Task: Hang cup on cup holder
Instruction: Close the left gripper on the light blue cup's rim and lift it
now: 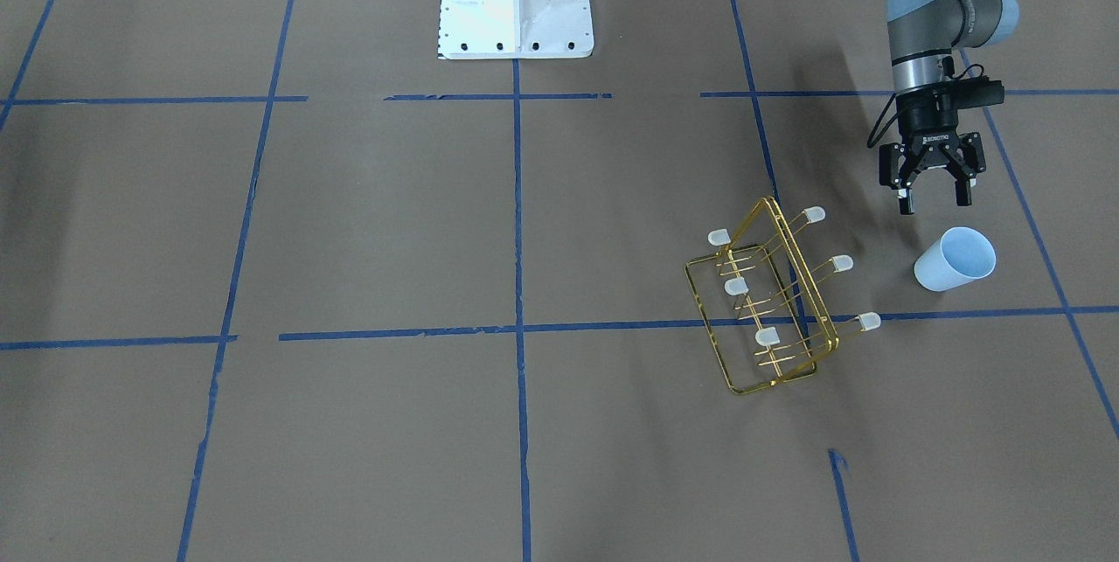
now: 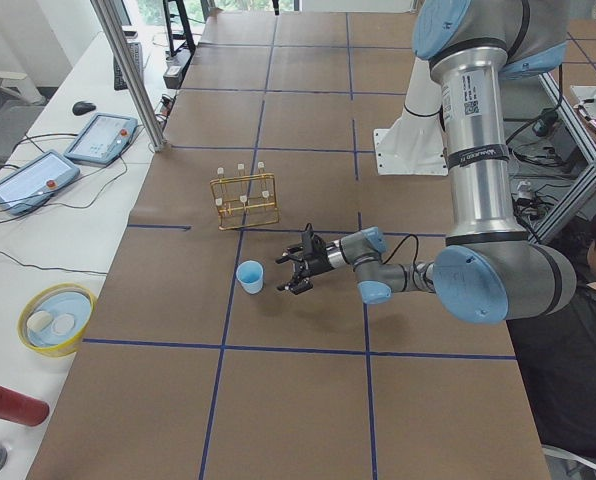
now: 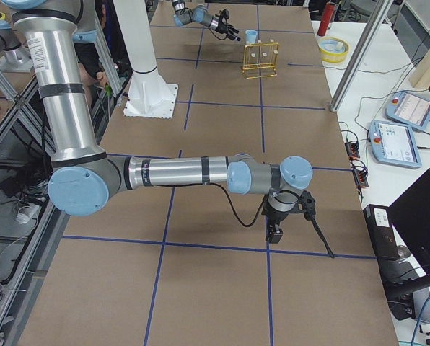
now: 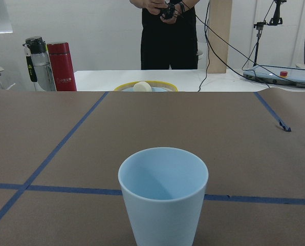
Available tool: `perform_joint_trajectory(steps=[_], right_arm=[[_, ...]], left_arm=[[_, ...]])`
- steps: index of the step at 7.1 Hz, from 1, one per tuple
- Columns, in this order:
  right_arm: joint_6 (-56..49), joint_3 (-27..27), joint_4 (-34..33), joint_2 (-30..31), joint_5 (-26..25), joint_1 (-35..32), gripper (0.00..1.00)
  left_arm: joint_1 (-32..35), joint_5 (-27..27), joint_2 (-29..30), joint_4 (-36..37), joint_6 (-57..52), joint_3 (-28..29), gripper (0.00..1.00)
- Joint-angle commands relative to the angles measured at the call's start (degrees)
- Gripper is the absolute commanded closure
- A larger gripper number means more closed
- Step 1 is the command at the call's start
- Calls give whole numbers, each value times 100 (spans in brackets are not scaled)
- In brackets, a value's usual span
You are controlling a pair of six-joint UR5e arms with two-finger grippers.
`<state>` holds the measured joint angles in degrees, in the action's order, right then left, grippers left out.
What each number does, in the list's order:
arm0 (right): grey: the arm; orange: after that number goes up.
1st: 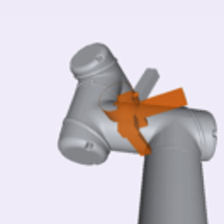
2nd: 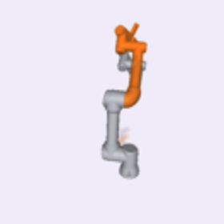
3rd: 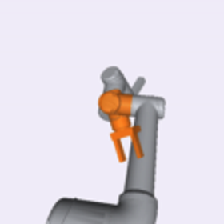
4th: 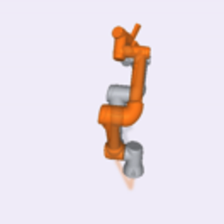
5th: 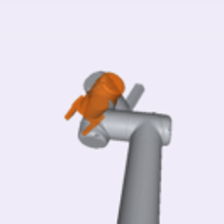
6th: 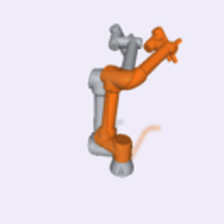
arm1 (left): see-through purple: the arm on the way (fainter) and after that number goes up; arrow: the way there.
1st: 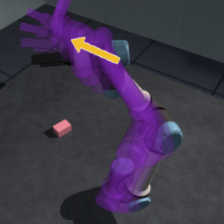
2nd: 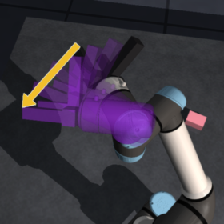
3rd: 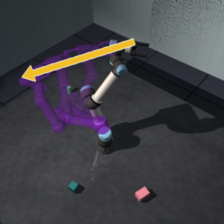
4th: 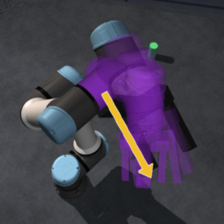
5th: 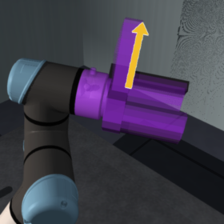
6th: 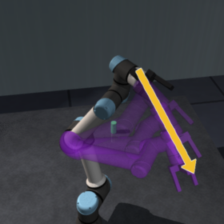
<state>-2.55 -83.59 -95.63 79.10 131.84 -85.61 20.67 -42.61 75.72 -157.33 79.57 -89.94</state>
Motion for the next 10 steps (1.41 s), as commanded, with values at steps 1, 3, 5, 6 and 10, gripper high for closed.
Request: perform_joint_trajectory(steps=[1,3,5,6,10], right_arm=[[0,0,0,0,0,0,0],[0,0,0,0,0,0,0],[0,0,0,0,0,0,0],[0,0,0,0,0,0,0],[0,0,0,0,0,0,0]], left_arm=[[217,-255,161,0,-11,159,0],[481,-518,363,-9,-55,292,0],[709,-572,539,-9,-82,450,0],[832,-773,679,-17,-151,546,0],[1009,-775,997,-26,-205,898,0]])
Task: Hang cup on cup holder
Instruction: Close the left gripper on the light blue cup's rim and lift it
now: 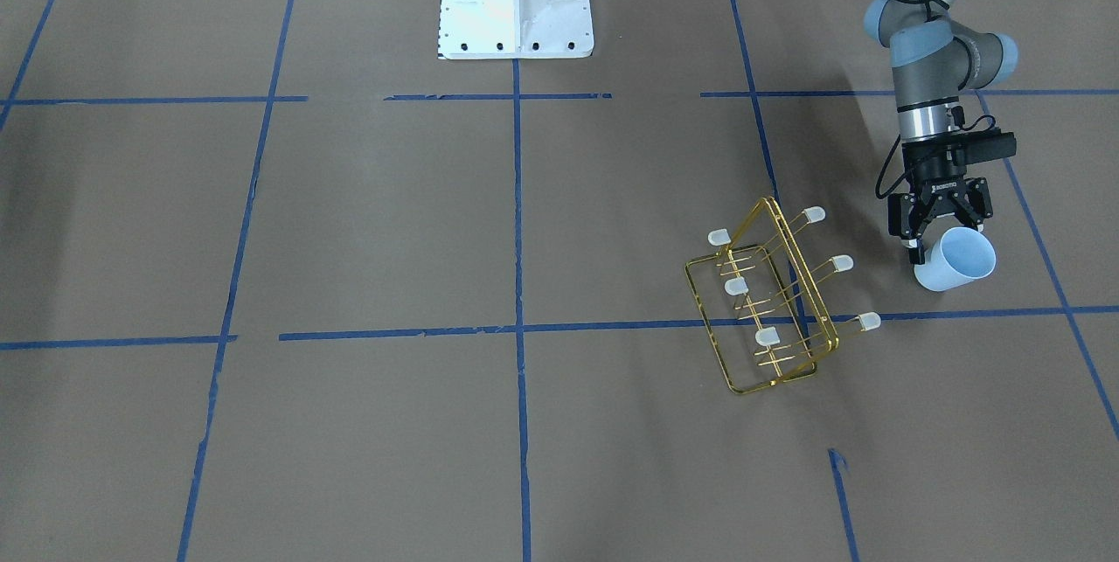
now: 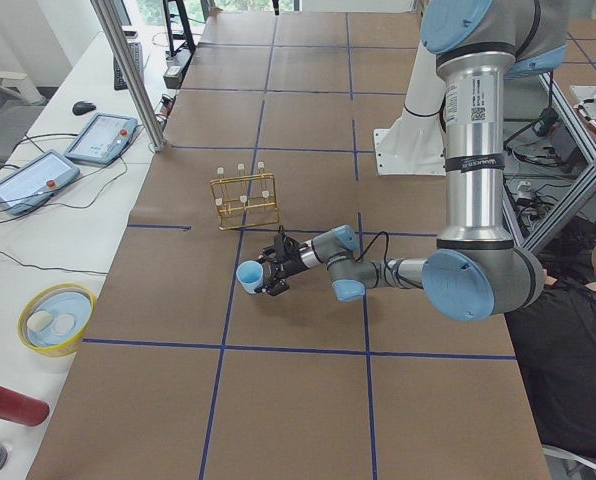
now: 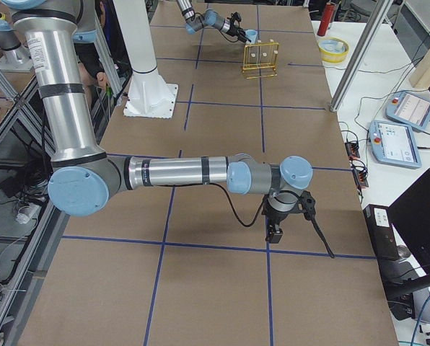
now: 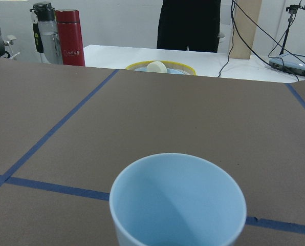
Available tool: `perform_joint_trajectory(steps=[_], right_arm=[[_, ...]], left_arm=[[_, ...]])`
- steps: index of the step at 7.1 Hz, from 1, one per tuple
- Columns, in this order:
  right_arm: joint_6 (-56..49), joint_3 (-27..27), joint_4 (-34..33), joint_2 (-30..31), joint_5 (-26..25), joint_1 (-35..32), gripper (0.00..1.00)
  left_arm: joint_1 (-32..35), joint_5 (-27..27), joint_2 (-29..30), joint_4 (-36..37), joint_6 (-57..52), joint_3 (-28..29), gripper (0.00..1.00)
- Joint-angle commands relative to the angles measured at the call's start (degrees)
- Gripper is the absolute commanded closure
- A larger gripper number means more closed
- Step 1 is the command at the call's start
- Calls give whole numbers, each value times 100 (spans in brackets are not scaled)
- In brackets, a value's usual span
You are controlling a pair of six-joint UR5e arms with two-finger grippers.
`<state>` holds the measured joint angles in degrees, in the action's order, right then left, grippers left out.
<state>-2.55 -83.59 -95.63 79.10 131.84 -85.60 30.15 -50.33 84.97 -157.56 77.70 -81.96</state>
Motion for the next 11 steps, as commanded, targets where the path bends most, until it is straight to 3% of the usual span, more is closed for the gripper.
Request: perform_joint_trajectory(steps=[1,11], right_arm=[[0,0,0,0,0,0,0],[0,0,0,0,0,0,0]], left_arm=[[62,15,142,-3,-18,180,0],[299,-20,512,-12,26,620,0]])
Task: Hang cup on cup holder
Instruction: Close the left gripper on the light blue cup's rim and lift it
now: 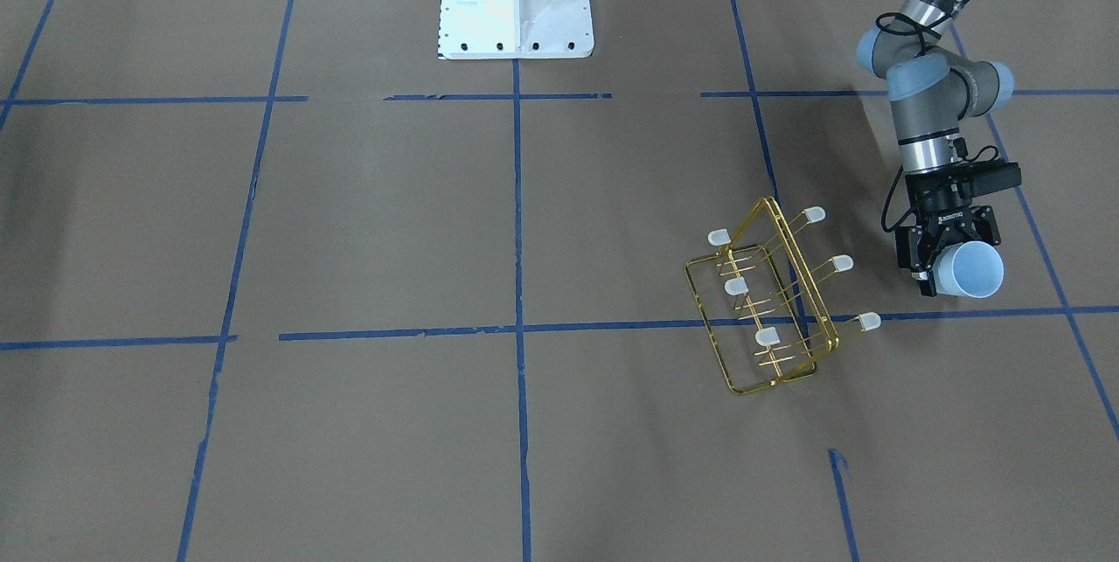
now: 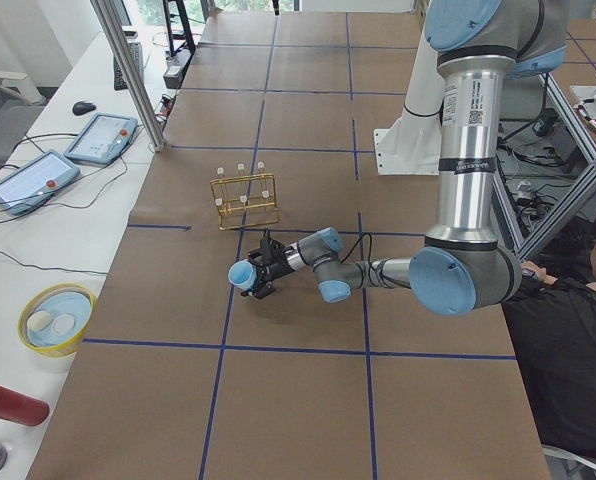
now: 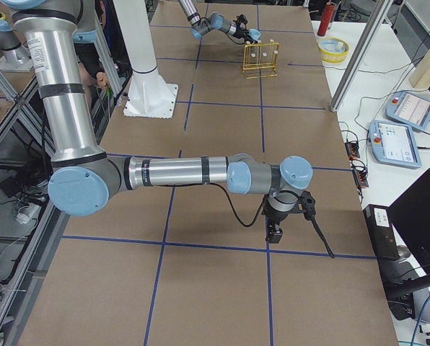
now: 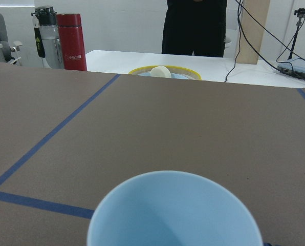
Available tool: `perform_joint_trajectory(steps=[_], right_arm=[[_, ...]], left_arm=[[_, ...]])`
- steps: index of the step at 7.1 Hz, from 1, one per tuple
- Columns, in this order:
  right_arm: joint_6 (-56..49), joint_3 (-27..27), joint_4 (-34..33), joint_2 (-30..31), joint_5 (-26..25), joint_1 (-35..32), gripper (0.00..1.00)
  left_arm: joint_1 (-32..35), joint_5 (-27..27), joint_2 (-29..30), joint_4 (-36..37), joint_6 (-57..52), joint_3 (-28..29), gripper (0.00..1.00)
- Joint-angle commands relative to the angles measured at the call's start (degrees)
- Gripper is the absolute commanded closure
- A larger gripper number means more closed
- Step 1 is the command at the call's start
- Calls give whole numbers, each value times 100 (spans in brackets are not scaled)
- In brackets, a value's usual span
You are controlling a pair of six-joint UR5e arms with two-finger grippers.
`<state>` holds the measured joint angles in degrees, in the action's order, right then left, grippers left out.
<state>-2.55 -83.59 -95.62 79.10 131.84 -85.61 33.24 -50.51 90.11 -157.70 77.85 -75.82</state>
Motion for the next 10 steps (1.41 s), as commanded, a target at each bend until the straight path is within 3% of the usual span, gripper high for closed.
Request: perform_joint_trajectory(steps=[1,3,4,7,8,10], right_arm=[[0,0,0,0,0,0,0],[0,0,0,0,0,0,0],[0,0,0,0,0,0,0],[0,0,0,0,0,0,0],[0,0,0,0,0,0,0],[0,0,0,0,0,0,0]], left_arm=[[-19,-3,-2,3,19,5,0],[-37,-3,-11,3,28,5,2],[-37,-11,-11,3,45,5,10],[-45,-293,-19,38,11,-12,47],[-54,-301,-28,46,-16,-56,56],[24,-493,-98,64,-749,-676,69]])
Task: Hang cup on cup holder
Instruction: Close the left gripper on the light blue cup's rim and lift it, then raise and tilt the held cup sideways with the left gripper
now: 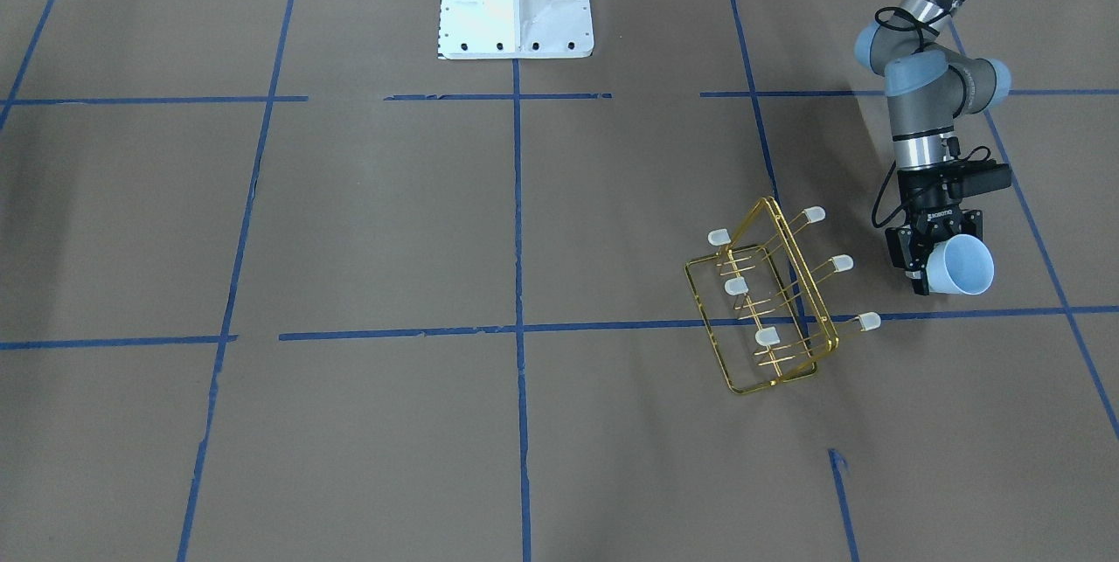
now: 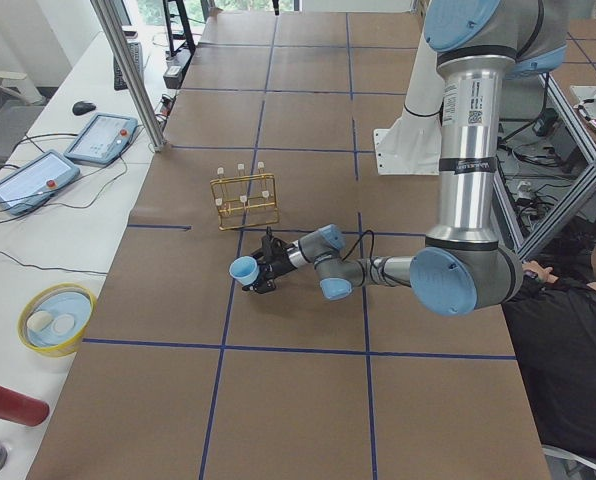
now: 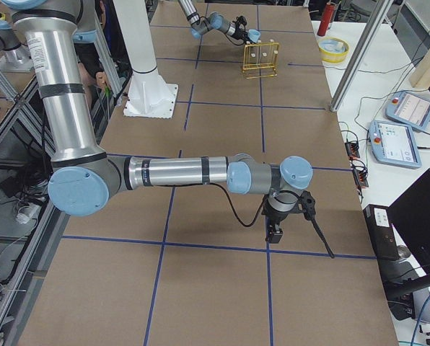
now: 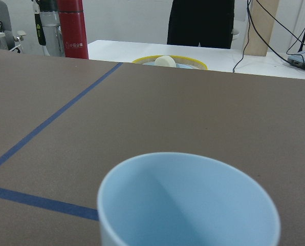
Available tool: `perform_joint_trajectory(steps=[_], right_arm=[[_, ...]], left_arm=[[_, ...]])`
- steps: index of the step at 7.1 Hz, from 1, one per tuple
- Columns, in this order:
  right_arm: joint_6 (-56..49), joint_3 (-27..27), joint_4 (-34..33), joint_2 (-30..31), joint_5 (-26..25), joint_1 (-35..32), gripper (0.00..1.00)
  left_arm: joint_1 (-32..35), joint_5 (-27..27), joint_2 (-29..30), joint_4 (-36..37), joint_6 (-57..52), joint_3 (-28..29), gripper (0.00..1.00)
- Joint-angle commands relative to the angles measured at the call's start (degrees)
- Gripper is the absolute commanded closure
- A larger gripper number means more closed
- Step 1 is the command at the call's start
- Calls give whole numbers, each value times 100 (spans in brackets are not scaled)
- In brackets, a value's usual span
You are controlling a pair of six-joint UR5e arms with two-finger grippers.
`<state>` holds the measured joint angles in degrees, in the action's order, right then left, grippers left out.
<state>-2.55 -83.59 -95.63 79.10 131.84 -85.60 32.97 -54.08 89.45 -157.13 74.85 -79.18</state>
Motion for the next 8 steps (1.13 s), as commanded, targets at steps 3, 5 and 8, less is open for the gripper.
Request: perform_joint_trajectory(steps=[3,5,8], right_arm=[[0,0,0,0,0,0,0],[0,0,0,0,0,0,0],[0,0,0,0,0,0,0]], left_arm=[[122,-173,-479,16,-2229,-1281,83],[367,-112,-490,-2,-2932,-1713,76],[474,-102,-534,51,-3490,-1838,90]])
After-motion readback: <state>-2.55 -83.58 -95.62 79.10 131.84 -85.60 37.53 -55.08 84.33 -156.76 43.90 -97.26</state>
